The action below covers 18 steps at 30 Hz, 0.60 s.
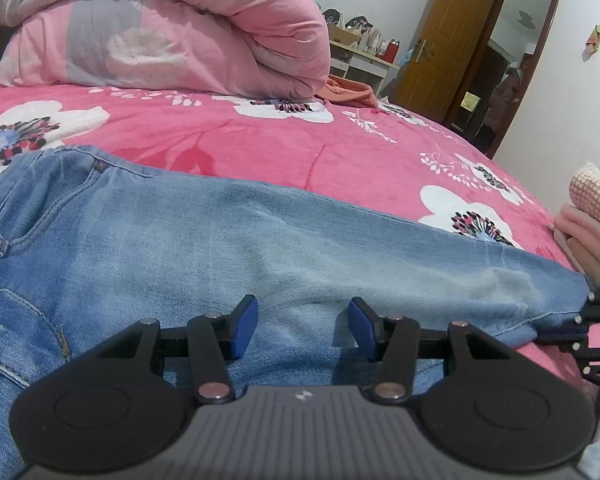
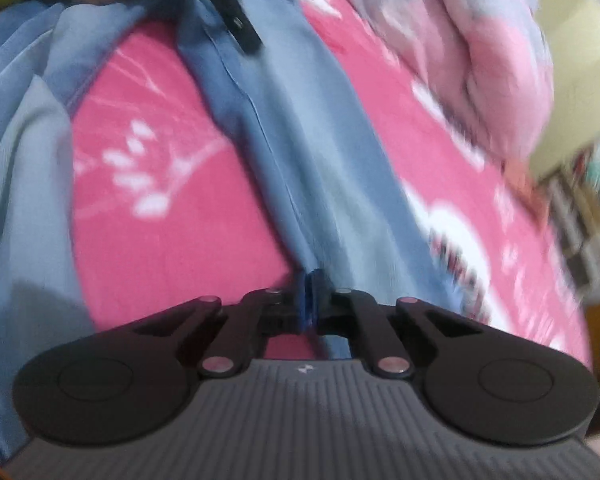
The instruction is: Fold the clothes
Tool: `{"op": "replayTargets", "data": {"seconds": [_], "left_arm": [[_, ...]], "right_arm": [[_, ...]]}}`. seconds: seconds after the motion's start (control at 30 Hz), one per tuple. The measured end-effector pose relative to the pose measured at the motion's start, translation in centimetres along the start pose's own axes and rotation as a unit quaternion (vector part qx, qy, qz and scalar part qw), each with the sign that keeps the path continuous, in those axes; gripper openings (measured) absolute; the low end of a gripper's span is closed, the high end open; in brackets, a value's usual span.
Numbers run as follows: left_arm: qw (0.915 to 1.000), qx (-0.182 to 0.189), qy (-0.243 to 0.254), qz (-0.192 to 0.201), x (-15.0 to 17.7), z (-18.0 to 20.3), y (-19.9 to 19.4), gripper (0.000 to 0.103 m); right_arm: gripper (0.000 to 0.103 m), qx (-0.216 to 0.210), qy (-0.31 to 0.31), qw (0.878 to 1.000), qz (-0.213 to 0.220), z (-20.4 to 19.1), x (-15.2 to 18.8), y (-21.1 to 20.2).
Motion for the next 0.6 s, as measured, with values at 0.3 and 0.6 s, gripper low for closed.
{"op": "replayTargets", "data": {"seconds": [0.3,0.6], "left_arm": [[0.9980,0.041,0.037,0.031,-0.9,3.5,-2.3,0.051],[0.9785,0.022,0.203,-0.025,3.4,8.8,-0.7,0.052]], "right_arm": [[0.001,0.046,0.222,0.974,0.021,4.8,3.7,-4.6],[0.030,0.067,0.310,0.948,0.004,6.3,1.7,0.0]]}}
Point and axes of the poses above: each gripper's, at about its wrist camera, not at the fingertips, and y roughly the way its jaws point, z to its right, x to its underside, the point moved 7 cm from there along y, roughly the way its jaws point, and after that the axes turned 4 degrees about z, right-handed, at the moved point
